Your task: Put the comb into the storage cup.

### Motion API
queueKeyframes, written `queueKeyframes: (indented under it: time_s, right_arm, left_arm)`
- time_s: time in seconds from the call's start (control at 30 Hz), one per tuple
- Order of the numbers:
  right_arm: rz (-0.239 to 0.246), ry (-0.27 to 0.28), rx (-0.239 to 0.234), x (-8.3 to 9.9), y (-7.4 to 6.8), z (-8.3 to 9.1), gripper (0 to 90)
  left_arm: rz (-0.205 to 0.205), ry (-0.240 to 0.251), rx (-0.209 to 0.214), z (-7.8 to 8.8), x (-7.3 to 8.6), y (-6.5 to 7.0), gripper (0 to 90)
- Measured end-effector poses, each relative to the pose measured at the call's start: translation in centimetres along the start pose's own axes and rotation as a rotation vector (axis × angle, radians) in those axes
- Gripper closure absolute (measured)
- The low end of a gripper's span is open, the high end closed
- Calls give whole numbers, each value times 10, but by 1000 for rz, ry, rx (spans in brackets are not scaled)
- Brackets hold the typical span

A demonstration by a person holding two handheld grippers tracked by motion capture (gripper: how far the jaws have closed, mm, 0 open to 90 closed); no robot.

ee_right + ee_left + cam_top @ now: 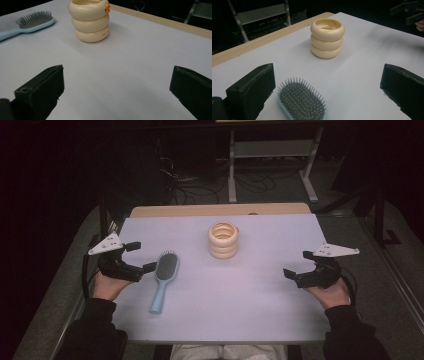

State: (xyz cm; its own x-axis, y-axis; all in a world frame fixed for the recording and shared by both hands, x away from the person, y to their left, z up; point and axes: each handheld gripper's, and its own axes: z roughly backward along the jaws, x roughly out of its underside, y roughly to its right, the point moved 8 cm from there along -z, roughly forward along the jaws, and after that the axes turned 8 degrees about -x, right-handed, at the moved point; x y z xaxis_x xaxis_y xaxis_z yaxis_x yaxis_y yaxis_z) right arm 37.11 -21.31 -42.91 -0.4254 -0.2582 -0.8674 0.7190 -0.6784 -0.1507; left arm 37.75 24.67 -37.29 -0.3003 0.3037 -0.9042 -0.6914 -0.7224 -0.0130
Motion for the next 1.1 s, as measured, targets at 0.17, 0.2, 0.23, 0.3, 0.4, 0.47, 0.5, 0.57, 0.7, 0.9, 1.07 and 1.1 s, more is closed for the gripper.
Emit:
queueKeyframes:
  time_s: [0.17,0.2,0.23,0.3,0.4,0.47,0.5,0.57,0.7,0.9,1.07,1.1]
  right_arm:
    - [2,-3,-1,0,0,0,0]
    - [2,-4,-1,0,-1,0,0]
    - [3,-4,-1,0,-1,0,0]
    - [2,-7,-3,1,-1,-1,0]
    - [3,-10,-4,1,-1,-1,0]
    - [4,-10,-6,1,-1,-1,0]
    - [3,-11,-6,1,-1,-1,0]
    - [4,-13,-7,1,-2,-2,0]
    - [9,-21,-10,2,-2,-3,0]
    - [12,-27,-11,3,-3,-4,0]
    - [11,-32,-12,3,-4,-5,0]
    - [11,-32,-12,3,-4,-5,0]
  left_arm:
    - [-12,-24,26,-8,1,8,0]
    - [-12,-25,30,-10,1,9,0]
    - [-13,-31,36,-11,1,10,0]
    - [-16,-41,42,-14,2,12,0]
    - [-18,-58,55,-19,4,16,0]
    - [-24,-67,67,-23,5,18,0]
    - [-24,-71,72,-24,6,20,0]
    - [-26,-81,80,-27,8,23,0]
    - [-40,-106,92,-34,12,28,0]
    - [-42,-128,115,-41,15,34,0]
    - [-49,-156,139,-48,19,40,0]
    - [-49,-164,145,-49,20,41,0]
